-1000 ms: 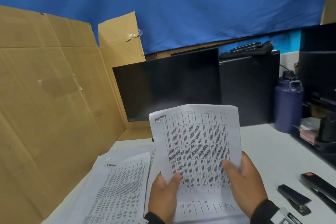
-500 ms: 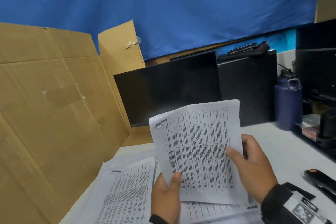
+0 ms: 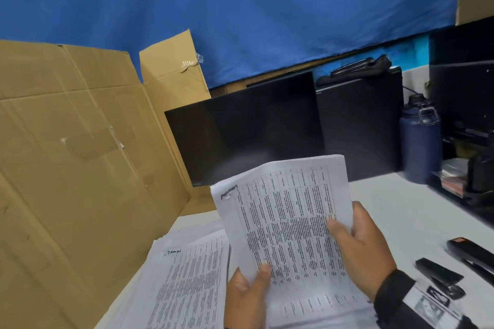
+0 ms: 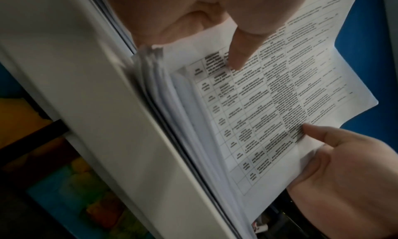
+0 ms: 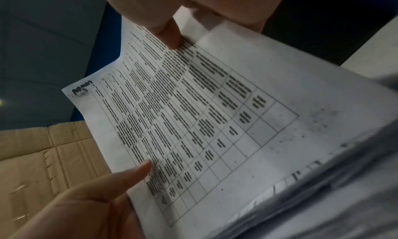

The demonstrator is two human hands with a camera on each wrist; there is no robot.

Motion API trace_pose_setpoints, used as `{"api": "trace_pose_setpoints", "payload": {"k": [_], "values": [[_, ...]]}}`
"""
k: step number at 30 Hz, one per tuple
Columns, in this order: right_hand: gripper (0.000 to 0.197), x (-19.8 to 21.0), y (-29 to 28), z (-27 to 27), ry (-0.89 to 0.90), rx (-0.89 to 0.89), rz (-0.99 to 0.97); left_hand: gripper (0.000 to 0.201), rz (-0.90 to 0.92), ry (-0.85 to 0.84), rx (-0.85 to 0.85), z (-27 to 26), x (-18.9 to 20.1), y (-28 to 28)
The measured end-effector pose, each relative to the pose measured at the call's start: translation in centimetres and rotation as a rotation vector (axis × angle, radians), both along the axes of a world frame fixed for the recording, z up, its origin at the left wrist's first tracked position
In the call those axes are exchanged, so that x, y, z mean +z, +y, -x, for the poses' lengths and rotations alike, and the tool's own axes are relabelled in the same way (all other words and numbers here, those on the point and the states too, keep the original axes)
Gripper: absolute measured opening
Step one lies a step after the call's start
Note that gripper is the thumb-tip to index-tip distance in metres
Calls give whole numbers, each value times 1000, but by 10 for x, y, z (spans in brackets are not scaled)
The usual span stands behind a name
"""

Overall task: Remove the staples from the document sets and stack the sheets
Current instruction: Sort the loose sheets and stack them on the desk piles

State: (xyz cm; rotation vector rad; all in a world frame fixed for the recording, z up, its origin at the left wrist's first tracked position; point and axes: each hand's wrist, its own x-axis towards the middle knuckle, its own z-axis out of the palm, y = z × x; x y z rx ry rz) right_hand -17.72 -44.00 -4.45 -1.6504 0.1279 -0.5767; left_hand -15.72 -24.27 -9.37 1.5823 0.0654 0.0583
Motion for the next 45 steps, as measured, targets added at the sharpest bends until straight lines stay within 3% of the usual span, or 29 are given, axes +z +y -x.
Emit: {"api": "trace_pose_setpoints", "payload": {"k": [2,7,10,13,16,22,28,36,39,41,43,45], "values": [[13,-3,0,0,9,-3,-4,30,-24,-11,-20,-1,7,0],[13,10,1,0,22,6,13,12,-125,-23,-19,-1,16,7],[15,20,-9,4,7,6,7,12,-105,11,-45,-5,33,17],[16,22,-20,12,48,23,35,24,112,69,-148,-12,57,25],[16,12,-25,22,156,47,83,29,184,89,-163,-9,64,24],[16,-9,-22,40,264,29,81,18,37,111,35,15,29,2],[19,-16,-15,44,311,27,90,15,87,135,119,28,25,-3],[18,-24,-15,45,346,34,155,19,-41,133,59,34,23,1],[20,-21,-23,41,382,123,214,16,-166,75,64,35,33,2],[11,-12,-32,39,415,185,264,16,-215,61,82,32,39,7],[7,-3,-45,42,378,80,333,14,-207,53,100,27,41,13],[9,-9,-67,37,369,-201,520,13,-189,49,124,25,42,18]]}}
